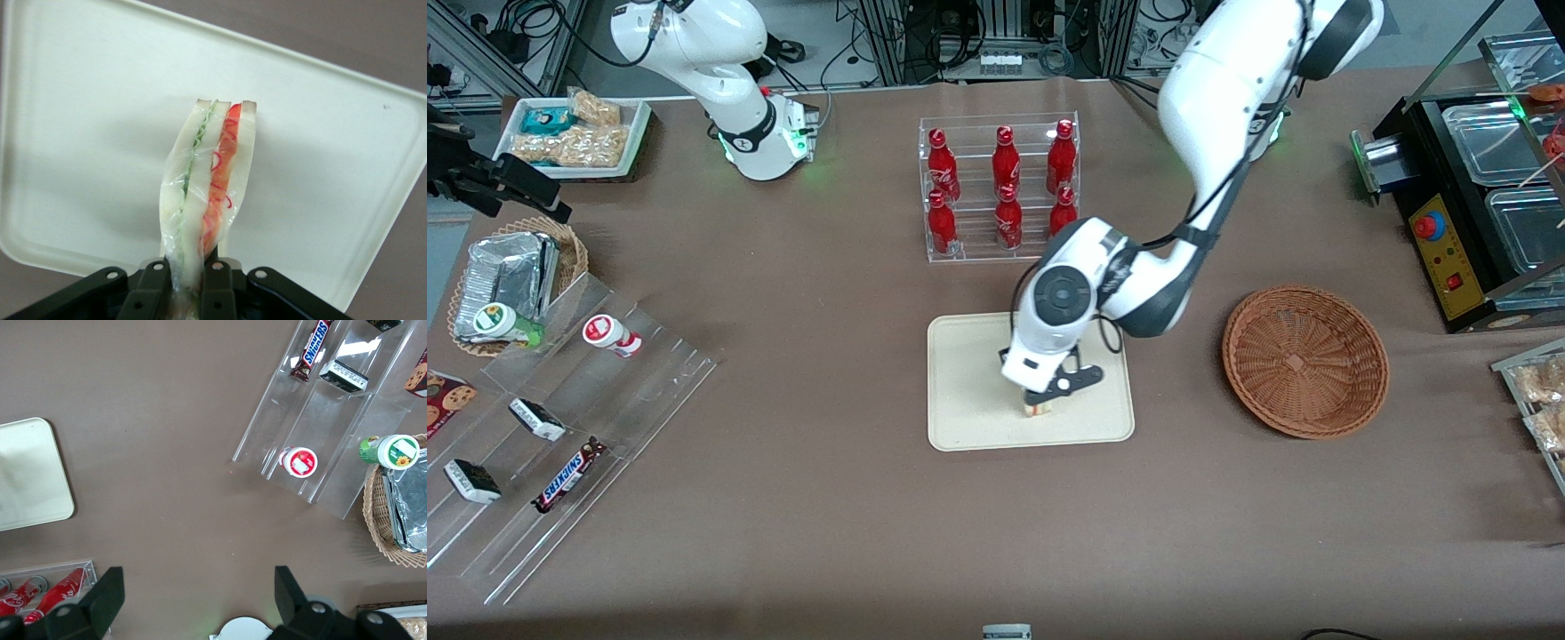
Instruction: Place sandwich from basket to tray
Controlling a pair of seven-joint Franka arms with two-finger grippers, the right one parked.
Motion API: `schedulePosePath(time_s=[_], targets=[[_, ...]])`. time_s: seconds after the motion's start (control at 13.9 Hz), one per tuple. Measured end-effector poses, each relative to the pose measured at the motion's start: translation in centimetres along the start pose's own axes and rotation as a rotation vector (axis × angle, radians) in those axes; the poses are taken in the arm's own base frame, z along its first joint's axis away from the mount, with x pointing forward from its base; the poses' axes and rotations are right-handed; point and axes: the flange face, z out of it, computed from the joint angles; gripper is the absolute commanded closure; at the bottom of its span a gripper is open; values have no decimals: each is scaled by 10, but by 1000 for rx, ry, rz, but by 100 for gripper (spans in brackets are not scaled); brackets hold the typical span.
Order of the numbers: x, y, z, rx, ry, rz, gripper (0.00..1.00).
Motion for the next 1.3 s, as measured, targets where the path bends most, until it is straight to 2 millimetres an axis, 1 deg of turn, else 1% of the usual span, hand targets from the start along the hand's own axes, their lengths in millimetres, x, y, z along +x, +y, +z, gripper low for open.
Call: schedulePosePath(time_s=[0.14,0.29,0.36,0.43,0.5,0.72,0.79,0.86,0.94,1.08,1.15,1.23,1.3], targets=[[-8,14,12,22,31,45,97],[-10,19,20,33,41,60,94],[-9,19,23,36,42,60,88],[-8,18,25,39,41,59,62],[-8,17,27,42,39,58,1],[-7,18,25,37,42,57,0],[-6,21,18,26,50,53,0],[-4,24,3,5,64,48,0],[-2,25,-19,-17,82,45,0],[-5,23,-73,-38,107,41,0],[-9,18,-102,-37,116,39,0],[-9,8,-131,-27,124,30,0],[-6,-6,-157,-12,126,11,0]])
